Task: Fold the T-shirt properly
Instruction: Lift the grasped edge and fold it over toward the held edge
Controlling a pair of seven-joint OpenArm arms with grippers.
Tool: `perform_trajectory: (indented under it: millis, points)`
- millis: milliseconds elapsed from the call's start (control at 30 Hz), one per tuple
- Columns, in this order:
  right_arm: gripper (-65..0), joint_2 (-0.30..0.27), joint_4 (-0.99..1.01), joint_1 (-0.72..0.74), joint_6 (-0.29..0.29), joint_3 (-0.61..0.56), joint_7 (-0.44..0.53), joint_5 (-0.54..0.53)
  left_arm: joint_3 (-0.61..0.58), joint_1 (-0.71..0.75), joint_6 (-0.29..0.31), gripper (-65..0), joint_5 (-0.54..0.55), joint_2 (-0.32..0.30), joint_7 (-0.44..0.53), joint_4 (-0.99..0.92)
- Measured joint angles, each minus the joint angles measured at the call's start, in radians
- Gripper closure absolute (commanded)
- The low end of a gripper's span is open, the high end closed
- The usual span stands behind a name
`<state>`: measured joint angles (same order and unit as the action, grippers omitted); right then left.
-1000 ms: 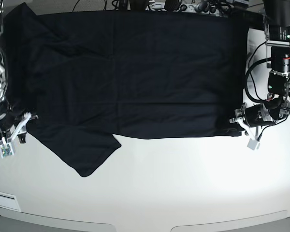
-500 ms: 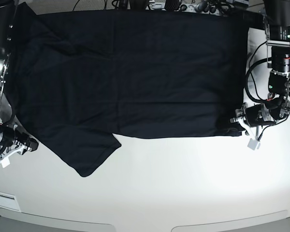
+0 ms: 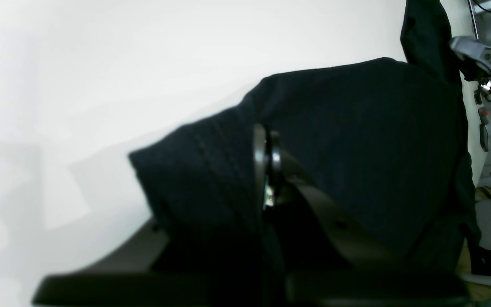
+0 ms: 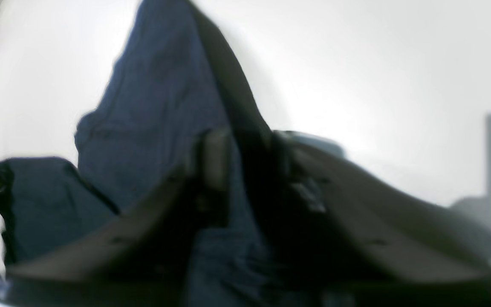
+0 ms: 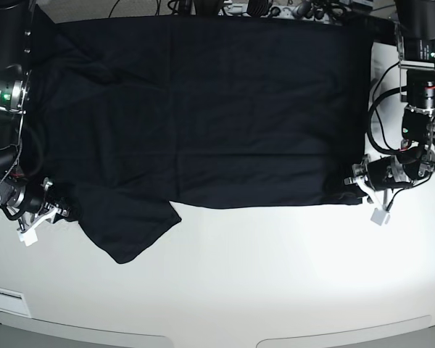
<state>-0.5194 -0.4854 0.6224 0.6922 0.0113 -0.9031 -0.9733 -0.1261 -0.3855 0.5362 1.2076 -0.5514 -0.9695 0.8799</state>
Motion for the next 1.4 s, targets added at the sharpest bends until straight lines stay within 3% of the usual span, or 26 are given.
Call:
perform_trajectory:
  millis: [33, 167, 333, 567, 733, 867, 1133, 1300, 1400]
  points:
    - [0.0, 0.0, -0.02, -0.005, 0.0, 0.0, -0.018, 0.01, 0.0, -0.005, 0.005, 0.0, 0.0, 0.0, 0.0, 0.0]
    - [0.0, 0.003, -0.135, -0.013, -0.003, -0.003, -0.084, 0.037, -0.003, -0.04, 0.019, 0.0, -0.025, 0.001, -0.024, -0.005]
    - [0.0, -0.005, -0.289, -0.008, -0.002, -0.004, -0.097, 0.049, -0.009, -0.12, 0.023, 0.0, -0.101, 0.003, -0.055, -0.013]
    - [0.0, -0.091, -0.468, -0.072, 0.001, -0.008, -0.108, 0.029, -0.011, -0.204, 0.064, 0.0, -0.114, 0.003, -0.113, -0.011]
    - [0.0, -0.163, -0.651, -0.212, 0.001, -0.009, -0.163, -0.064, -0.011, -0.206, 0.084, 0.0, -0.105, 0.0, -0.181, 0.038]
    - [0.0, -0.217, -0.798, -0.33, 0.004, -0.014, -0.164, -0.069, -0.012, -0.201, 0.109, 0.0, -0.047, -0.008, -0.245, 0.071]
    - [0.0, -0.351, -0.984, -0.49, 0.003, -0.01, -0.175, -0.129, -0.012, -0.104, 0.132, 0.0, 0.07, -0.09, -0.309, 0.164]
    - [0.0, -0.383, -1.027, -0.515, 0.004, -0.01, -0.293, -0.161, -0.012, -0.016, 0.153, 0.0, 0.251, -0.157, -0.371, 0.302]
    - [0.0, -0.381, -1.027, -0.521, -0.017, -0.01, -0.371, -0.215, -0.013, 0.042, 0.154, 0.0, 0.256, -0.186, -0.419, 0.376]
